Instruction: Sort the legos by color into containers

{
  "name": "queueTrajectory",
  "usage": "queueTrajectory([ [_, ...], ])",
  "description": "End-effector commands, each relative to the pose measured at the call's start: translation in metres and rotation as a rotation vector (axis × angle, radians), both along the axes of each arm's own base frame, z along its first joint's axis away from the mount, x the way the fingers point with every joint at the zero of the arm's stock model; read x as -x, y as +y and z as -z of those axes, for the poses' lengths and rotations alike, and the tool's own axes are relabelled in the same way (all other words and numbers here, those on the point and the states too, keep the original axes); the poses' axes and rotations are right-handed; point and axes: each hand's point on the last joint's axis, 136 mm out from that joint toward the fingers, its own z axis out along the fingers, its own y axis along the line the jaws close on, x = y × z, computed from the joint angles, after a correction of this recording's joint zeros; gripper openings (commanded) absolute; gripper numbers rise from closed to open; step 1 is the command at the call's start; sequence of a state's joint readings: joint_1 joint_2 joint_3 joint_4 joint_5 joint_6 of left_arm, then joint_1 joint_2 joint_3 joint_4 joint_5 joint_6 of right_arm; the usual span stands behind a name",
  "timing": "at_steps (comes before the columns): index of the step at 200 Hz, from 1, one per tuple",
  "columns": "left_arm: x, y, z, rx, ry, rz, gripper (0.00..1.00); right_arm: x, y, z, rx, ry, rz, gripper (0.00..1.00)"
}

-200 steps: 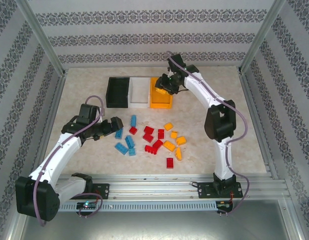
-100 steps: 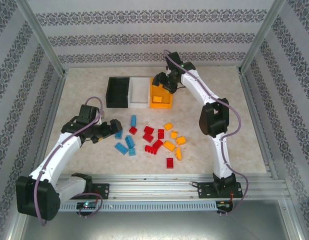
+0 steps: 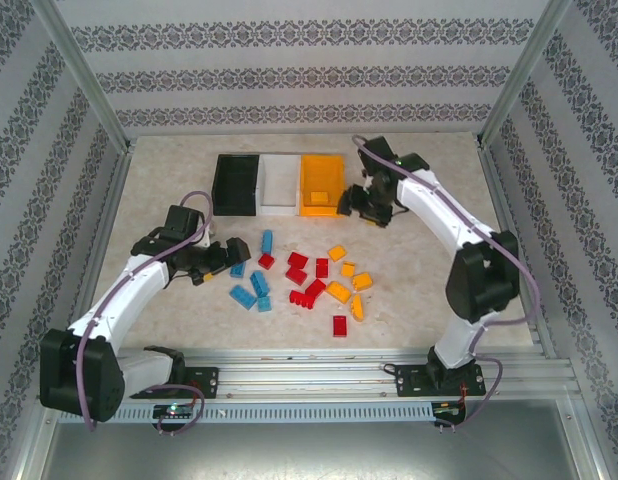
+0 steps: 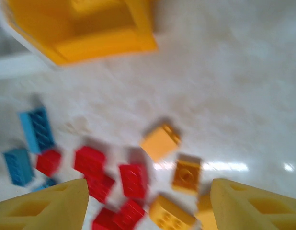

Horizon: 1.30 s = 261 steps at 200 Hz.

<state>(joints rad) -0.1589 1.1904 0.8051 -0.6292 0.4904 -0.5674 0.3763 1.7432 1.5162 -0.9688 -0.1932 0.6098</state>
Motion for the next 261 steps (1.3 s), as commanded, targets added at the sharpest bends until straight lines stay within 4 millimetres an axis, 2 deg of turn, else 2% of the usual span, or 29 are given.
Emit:
queueTrajectory([
  [1,-0.008,-0.014,-0.005,0.034,-0.038,0.058,0.99,0.048,-0.019,0.036,0.127,0.119,-0.093,0.67],
  [25,-0.008,-0.019,-0.004,0.049,-0.035,0.071,0.99,0.075,-0.024,0.052,0.167,0.144,-0.173,0.66],
  [76,-0.004,-0.019,-0.001,0.048,-0.019,0.083,0.99,0.095,-0.012,0.074,0.228,0.194,-0.321,0.65],
  [171,0.008,-0.016,0.002,0.038,-0.009,0.076,1.00,0.099,-0.013,0.104,0.270,0.254,-0.348,0.62],
  [261,0.007,-0.016,0.002,0.060,-0.006,0.041,1.00,0.099,-0.019,0.125,0.316,0.294,-0.352,0.59],
])
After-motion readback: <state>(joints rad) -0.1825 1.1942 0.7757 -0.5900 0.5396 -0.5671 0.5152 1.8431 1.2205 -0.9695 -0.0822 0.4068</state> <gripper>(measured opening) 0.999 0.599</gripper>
